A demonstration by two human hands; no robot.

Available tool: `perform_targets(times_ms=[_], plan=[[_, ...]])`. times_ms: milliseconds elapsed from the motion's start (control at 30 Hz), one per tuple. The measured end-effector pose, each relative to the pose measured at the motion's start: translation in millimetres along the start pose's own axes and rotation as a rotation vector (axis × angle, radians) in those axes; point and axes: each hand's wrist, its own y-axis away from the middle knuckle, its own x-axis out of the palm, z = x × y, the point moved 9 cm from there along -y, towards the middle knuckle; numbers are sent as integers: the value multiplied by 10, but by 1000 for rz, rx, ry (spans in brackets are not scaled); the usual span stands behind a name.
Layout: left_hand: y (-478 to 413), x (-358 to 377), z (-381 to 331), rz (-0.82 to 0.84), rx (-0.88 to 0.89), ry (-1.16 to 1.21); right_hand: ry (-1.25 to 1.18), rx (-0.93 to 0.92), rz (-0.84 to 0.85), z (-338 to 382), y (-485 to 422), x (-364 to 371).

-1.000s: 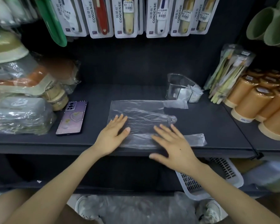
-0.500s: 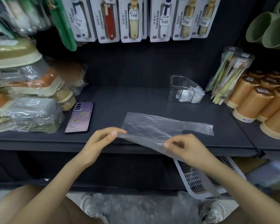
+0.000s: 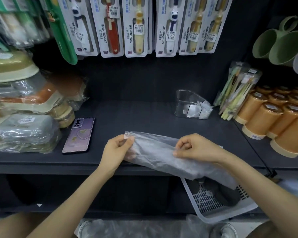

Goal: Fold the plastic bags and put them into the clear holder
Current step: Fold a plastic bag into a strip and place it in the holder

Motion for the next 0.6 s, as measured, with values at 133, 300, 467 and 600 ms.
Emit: perform_targets(times_ms=[133, 300, 467, 600], plan=[[-111, -6, 5, -24, -28, -104, -24, 24, -51, -48, -173, -117], [-216, -95, 48, -97, -22, -305, 22, 50, -79, -101, -463, -140], [-231, -100, 50, -140, 3, -488, 208, 72, -89, -190, -678, -87], [-223, -106, 46, -151, 51, -661, 266, 93, -89, -238, -747, -54]])
